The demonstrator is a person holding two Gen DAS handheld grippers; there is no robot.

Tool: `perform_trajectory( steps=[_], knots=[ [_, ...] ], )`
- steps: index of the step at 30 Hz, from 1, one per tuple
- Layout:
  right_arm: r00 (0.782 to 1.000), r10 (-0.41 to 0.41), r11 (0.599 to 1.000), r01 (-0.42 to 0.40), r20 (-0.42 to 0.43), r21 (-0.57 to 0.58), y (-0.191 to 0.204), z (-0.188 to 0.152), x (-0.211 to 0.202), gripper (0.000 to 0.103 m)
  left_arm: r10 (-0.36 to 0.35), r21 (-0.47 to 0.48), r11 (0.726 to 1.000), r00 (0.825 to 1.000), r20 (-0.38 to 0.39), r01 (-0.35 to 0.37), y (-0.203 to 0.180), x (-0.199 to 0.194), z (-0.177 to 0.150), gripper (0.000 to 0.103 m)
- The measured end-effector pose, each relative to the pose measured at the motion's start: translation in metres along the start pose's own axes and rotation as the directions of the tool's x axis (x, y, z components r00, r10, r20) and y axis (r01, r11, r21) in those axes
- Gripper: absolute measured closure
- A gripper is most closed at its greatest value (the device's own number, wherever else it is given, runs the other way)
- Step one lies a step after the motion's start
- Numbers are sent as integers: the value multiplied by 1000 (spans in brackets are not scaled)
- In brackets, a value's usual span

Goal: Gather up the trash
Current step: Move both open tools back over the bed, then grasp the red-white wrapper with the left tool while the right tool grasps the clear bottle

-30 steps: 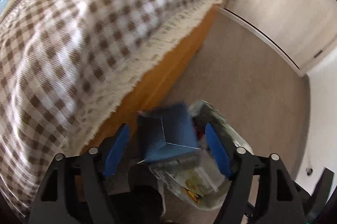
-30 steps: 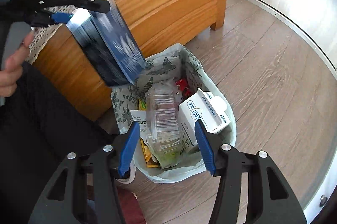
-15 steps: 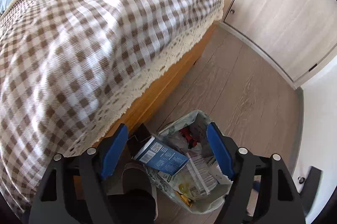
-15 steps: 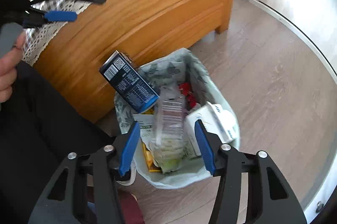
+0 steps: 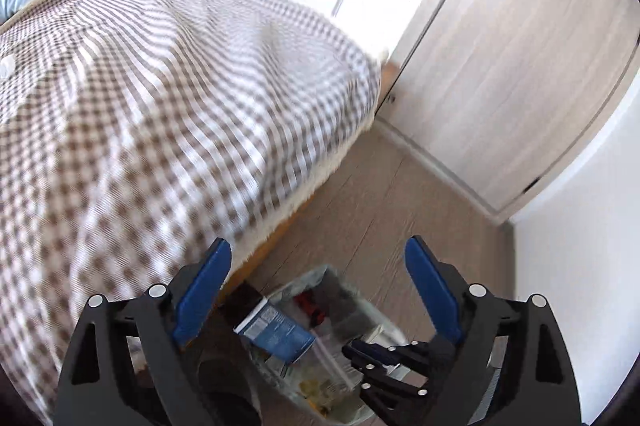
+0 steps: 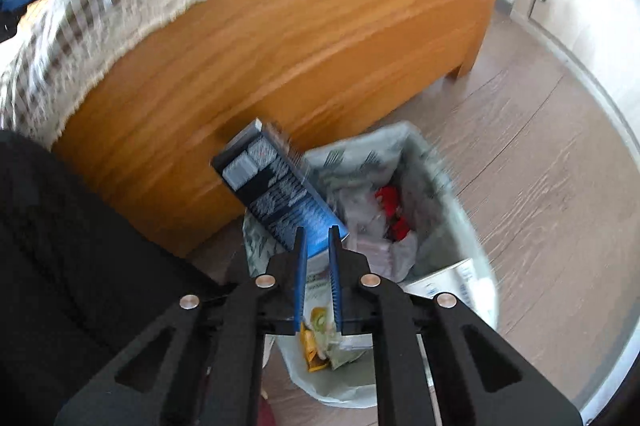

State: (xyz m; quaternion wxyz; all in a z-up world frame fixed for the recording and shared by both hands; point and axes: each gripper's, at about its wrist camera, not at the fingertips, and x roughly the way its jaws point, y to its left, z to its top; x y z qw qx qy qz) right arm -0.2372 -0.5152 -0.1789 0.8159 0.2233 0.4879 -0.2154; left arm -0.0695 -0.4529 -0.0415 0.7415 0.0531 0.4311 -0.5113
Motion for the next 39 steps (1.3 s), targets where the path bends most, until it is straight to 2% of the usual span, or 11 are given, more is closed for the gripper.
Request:
perform_trajectory(
  steps=[2, 3, 10, 16, 19, 24, 27, 32, 35, 37, 39],
  knots=[
    [997, -28, 1000, 28, 70, -3, 1, 8, -20, 54, -9, 7, 1000, 999, 46, 9, 5, -19, 7, 17],
    [991, -35, 999, 37, 125, -13, 4, 14, -34, 48, -4, 19, 1000, 997, 76, 3, 8, -31, 10, 15],
    [936, -27, 986, 83, 351, -145, 60, 69, -101, 37, 139, 95, 981, 955, 262, -169, 55, -127, 10, 8],
    [905, 110, 950, 26, 411, -311, 159, 129, -117, 34, 353, -25, 931, 877, 326, -365, 143, -205, 0, 8],
    [907, 175, 927, -21, 383, -374, 216, 159, -108, 34, 500, -108, 863, 803, 324, -494, 190, -234, -8, 8],
    [900, 213, 880, -7, 381, -475, 328, 199, -85, 34, 614, -305, 787, 730, 301, -536, 262, -273, -20, 8],
    [902, 227, 870, -17, 369, -494, 382, 226, -58, 34, 662, -398, 737, 703, 260, -546, 295, -289, -22, 8],
    [928, 177, 919, -36, 329, -393, 423, 267, -15, 35, 694, -480, 687, 689, 210, -546, 337, -305, -29, 8],
    [933, 153, 929, -24, 325, -368, 428, 274, 1, 39, 685, -508, 682, 703, 192, -526, 351, -303, -32, 8],
    [935, 140, 923, -4, 325, -386, 429, 269, 11, 48, 678, -516, 684, 711, 189, -515, 358, -300, -36, 8],
    [945, 148, 922, -25, 291, -387, 425, 268, 22, 79, 675, -518, 684, 714, 185, -513, 363, -296, -38, 8]
  ],
)
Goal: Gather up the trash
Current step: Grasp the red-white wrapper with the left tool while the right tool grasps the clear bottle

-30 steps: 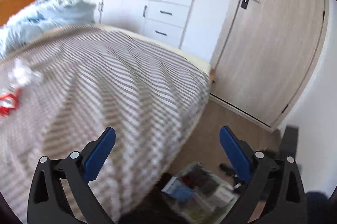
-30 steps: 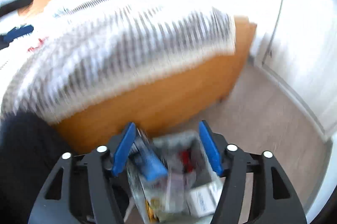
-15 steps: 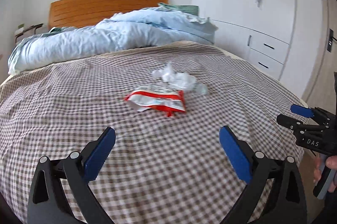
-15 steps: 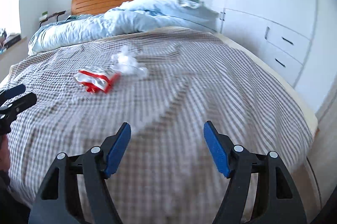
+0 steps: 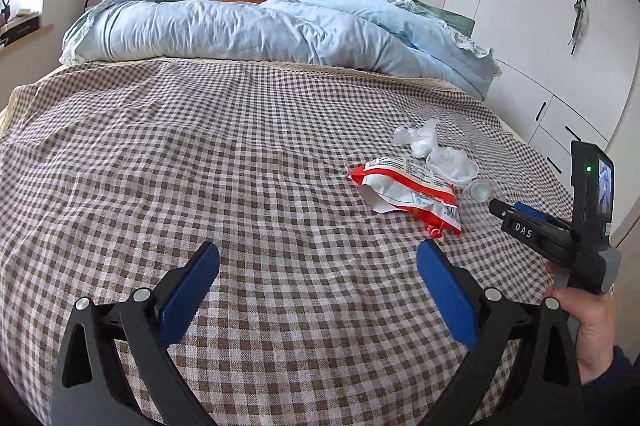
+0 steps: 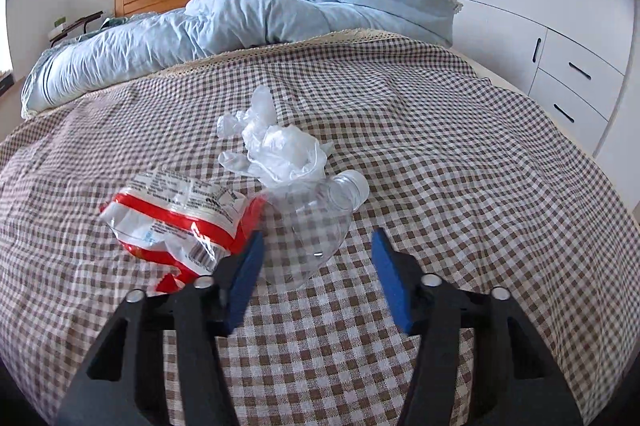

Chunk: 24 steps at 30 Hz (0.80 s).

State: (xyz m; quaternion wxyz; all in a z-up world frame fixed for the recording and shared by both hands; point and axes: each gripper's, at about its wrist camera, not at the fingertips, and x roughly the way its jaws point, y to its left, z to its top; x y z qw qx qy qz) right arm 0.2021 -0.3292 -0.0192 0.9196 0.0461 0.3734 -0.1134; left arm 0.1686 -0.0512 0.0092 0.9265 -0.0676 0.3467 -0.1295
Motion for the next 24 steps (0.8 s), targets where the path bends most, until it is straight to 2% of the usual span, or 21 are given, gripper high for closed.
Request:
perform_trajectory(
  steps=[1, 2, 6, 8, 10, 13, 14, 16, 18, 19, 20, 22, 24],
  knots=[
    [999, 33, 999, -33, -34, 22, -4, -1, 8, 85, -3, -1, 1000, 1000, -7, 3, 0, 2, -2, 8],
    [997, 56, 998, -54, -51, 39, -8, -2, 13, 87, -8, -1, 1000, 1000, -14, 8, 0, 5, -3, 8],
    [998, 62, 995, -60, -26, 83, -27, -4, 7, 102, -27, 1, 1000, 999, -38, 27, -6, 14, 0, 8],
    [996, 87, 989, -88, 12, 123, -39, -2, -7, 102, -44, 13, 999, 998, -50, 45, -13, 22, 6, 8],
    [996, 74, 988, -81, 57, 129, -46, 0, -20, 102, -62, 72, 995, 995, -74, 67, -24, 37, 18, 8],
    [992, 97, 979, -109, 75, 172, -59, 3, -24, 102, -42, 167, 984, 990, -133, 64, -41, 76, 40, 7],
    [991, 106, 976, -119, 80, 180, -63, 4, -23, 102, -21, 163, 985, 985, -169, 49, -43, 93, 47, 7],
    [989, 119, 972, -133, 83, 192, -69, 4, -22, 102, -42, 88, 994, 968, -249, 66, -38, 124, 57, 7],
    [987, 135, 968, -151, 92, 201, -73, 4, -23, 102, -120, -76, 992, 934, -337, 101, -26, 152, 60, 7],
    [985, 140, 967, -157, 97, 203, -74, 4, -24, 102, -148, -171, 981, 919, -364, 90, -18, 163, 58, 8],
    [984, 144, 966, -162, 102, 203, -74, 4, -26, 102, -177, -258, 962, 915, -364, 84, -11, 170, 57, 8],
    [980, 160, 964, -181, 115, 195, -73, 5, -29, 102, -198, -365, 927, 940, -277, 87, -3, 172, 58, 8],
    [979, 166, 966, -186, 119, 182, -69, 5, -31, 102, -230, -428, 898, 939, -256, 103, -2, 177, 58, 16]
  ],
)
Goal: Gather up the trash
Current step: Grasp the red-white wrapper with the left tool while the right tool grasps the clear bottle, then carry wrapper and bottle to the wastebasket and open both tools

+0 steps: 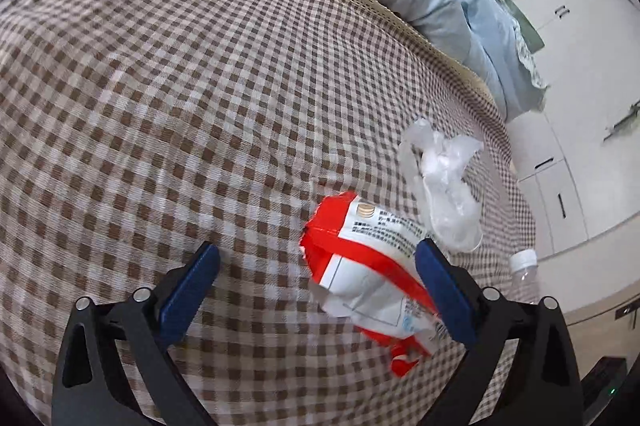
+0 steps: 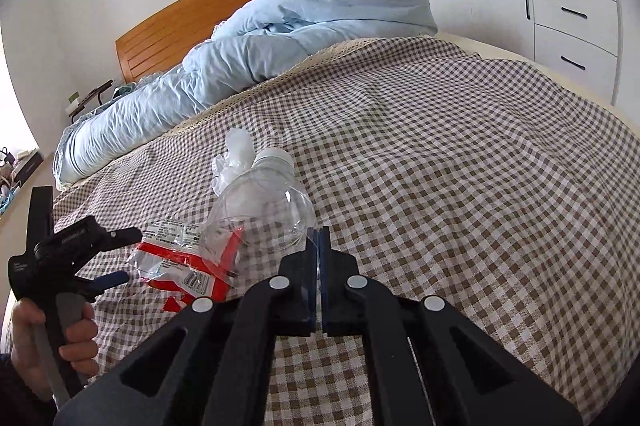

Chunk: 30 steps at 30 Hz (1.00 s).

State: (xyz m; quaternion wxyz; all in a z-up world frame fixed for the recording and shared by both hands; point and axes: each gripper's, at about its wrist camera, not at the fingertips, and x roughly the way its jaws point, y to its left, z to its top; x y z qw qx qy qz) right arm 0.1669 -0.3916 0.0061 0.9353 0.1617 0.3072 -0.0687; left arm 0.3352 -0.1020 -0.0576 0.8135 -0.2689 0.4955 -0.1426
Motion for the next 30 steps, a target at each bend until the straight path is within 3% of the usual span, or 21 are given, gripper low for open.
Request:
perform_trajectory(
  steps=[1, 2, 3, 4, 5, 8, 11, 14, 20, 24, 27, 30],
  knots=[
    [1000, 2, 1000, -2, 0, -4, 1, 0, 0, 102, 0, -19, 1000, 1000, 6, 0, -1, 2, 0, 31],
    [1000, 4, 1000, -4, 2, -3, 1, 0, -1, 102, -9, -22, 1000, 1000, 10, 9, -3, 3, -1, 64],
    [1000, 4, 1000, -4, 6, -1, 1, 0, -3, 102, -33, -16, 999, 999, 6, 33, -8, 3, -4, 68],
    [1000, 2, 1000, -2, 13, -1, 1, 1, -6, 102, -41, 1, 999, 999, 17, 41, -14, 1, -7, 83],
    [1000, 2, 1000, -2, 21, -2, 0, 2, -9, 102, -45, 29, 999, 998, 36, 44, -22, -5, -11, 90],
    [998, 24, 1000, -25, 50, 7, -4, 4, -28, 102, -79, 128, 990, 988, 129, 62, -46, -43, -24, 99],
    [996, 42, 998, -45, 76, 32, -18, 0, -60, 102, -84, 254, 967, 971, 222, 26, -77, -85, -41, 102],
    [994, 8, 1000, -11, 109, 25, -37, -14, -101, 102, -136, 372, 928, 948, 287, 20, -109, -124, -67, 102],
    [991, -107, 994, 107, 77, -3, -90, -54, -175, 102, -235, 498, 865, 929, 286, 66, -156, -173, -127, 103],
    [965, -260, 965, 261, 40, -17, -138, -87, -226, 102, -305, 625, 775, 922, 240, 94, -197, -179, -191, 103],
    [928, -371, 929, 371, -31, -11, -178, -120, -259, 102, -367, 687, 707, 918, 151, 169, -228, -174, -236, 103],
    [893, -431, 900, 436, -129, 10, -211, -158, -278, 102, -418, 751, 625, 904, 90, 214, -258, -170, -277, 103]
  ],
)
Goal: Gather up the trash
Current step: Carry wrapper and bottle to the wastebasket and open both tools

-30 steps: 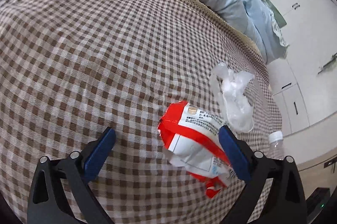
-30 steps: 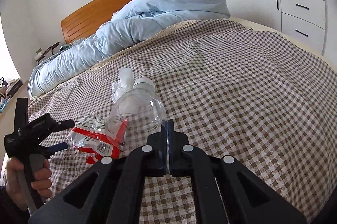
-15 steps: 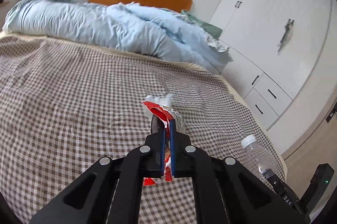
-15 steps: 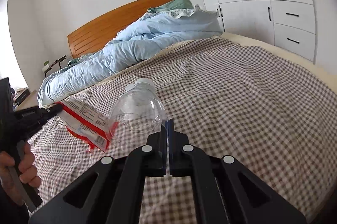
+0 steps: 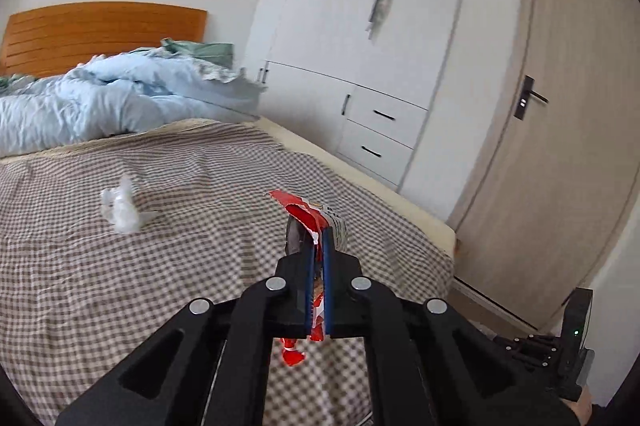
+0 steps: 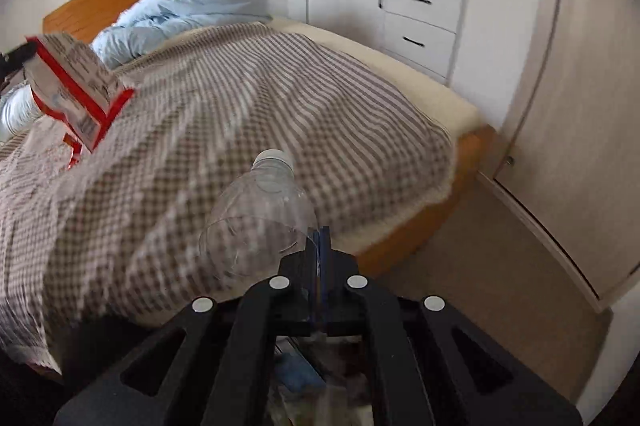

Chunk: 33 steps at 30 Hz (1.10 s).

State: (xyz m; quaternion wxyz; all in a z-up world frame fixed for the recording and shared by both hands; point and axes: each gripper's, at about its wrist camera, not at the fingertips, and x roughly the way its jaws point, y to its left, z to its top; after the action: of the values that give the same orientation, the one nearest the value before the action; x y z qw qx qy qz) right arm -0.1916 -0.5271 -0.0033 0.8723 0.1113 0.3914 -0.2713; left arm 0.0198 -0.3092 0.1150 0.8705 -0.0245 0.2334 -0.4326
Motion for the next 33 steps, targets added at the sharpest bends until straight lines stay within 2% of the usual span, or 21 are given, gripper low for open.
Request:
perform_trajectory(
  steps=[3, 6, 12, 14, 16, 19, 22, 26, 28, 30, 33],
  knots=[
    [991, -13, 1000, 13, -137, -1, -17, -46, 21, 102, -78, 22, 997, 996, -34, 79, -32, 9, -10, 103],
    [959, 1, 1000, -4, -283, -10, -19, -90, 55, 102, -97, 54, 993, 993, -69, 101, -53, 17, -23, 103],
    [866, 64, 997, -71, -495, 3, -1, -164, 123, 102, -128, 94, 986, 984, -121, 140, -79, 24, -44, 103],
    [829, 56, 998, -59, -557, 12, 0, -192, 145, 102, -146, 97, 982, 978, -148, 162, -89, 30, -55, 103],
    [793, 82, 997, -73, -603, 39, 0, -217, 155, 102, -158, 99, 979, 971, -179, 178, -97, 37, -65, 103],
    [759, 57, 998, -62, -649, 15, 10, -245, 155, 102, -166, 115, 974, 961, -221, 195, -104, 48, -80, 103],
    [752, 53, 998, -50, -657, 24, 12, -259, 152, 102, -167, 124, 971, 953, -254, 204, -108, 55, -90, 103],
    [751, 53, 999, -46, -658, 29, 13, -259, 150, 100, -171, 128, 968, 941, -293, 216, -113, 63, -101, 103],
    [758, 36, 999, -33, -651, 16, 8, -258, 143, 91, -183, 126, 964, 931, -315, 232, -117, 65, -105, 103],
    [782, 33, 999, -29, -623, 17, 5, -253, 134, 64, -199, 118, 960, 915, -352, 254, -123, 70, -112, 103],
    [822, 32, 999, -22, -568, 24, -4, -238, 118, 58, -218, 101, 954, 886, -410, 282, -133, 81, -126, 103]
  ],
)
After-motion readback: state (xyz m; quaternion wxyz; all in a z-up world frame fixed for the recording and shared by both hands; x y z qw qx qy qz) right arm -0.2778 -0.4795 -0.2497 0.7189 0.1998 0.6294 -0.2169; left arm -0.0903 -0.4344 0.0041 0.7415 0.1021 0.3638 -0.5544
